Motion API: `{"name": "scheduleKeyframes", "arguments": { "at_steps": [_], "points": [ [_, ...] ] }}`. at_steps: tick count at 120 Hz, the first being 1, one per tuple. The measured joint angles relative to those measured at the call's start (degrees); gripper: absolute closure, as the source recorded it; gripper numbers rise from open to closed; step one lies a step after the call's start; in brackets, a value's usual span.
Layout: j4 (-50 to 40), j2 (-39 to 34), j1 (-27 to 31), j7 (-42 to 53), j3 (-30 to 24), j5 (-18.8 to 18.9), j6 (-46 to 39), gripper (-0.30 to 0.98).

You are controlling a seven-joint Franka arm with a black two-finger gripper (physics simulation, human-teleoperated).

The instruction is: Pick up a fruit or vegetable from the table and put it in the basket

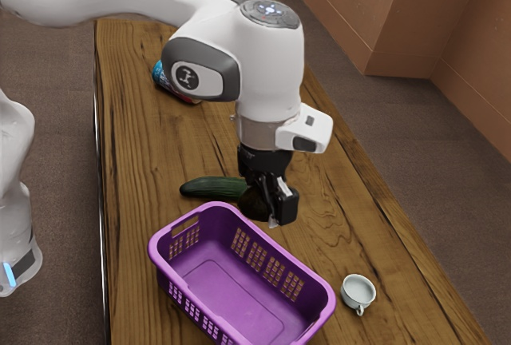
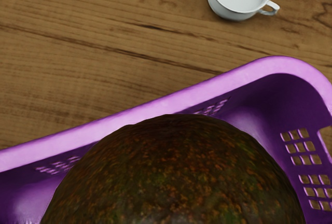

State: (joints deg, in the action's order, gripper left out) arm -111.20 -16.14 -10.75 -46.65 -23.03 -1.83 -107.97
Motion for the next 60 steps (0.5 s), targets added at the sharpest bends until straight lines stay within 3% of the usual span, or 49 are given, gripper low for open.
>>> {"name": "scheduleKeyframes", "arguments": {
  "at_steps": [23,41,60],
  "points": [
    [0.0,0.0,0.0,0.2,-1.1,-0.1,0.3,0.34],
    [0.0,0.0,0.0,0.3,-2.5,-0.4,0.3,0.14],
    [0.3,0.0,0.0,0.4,-3.1,-0.6,0.2,0.05]
  ]
}}
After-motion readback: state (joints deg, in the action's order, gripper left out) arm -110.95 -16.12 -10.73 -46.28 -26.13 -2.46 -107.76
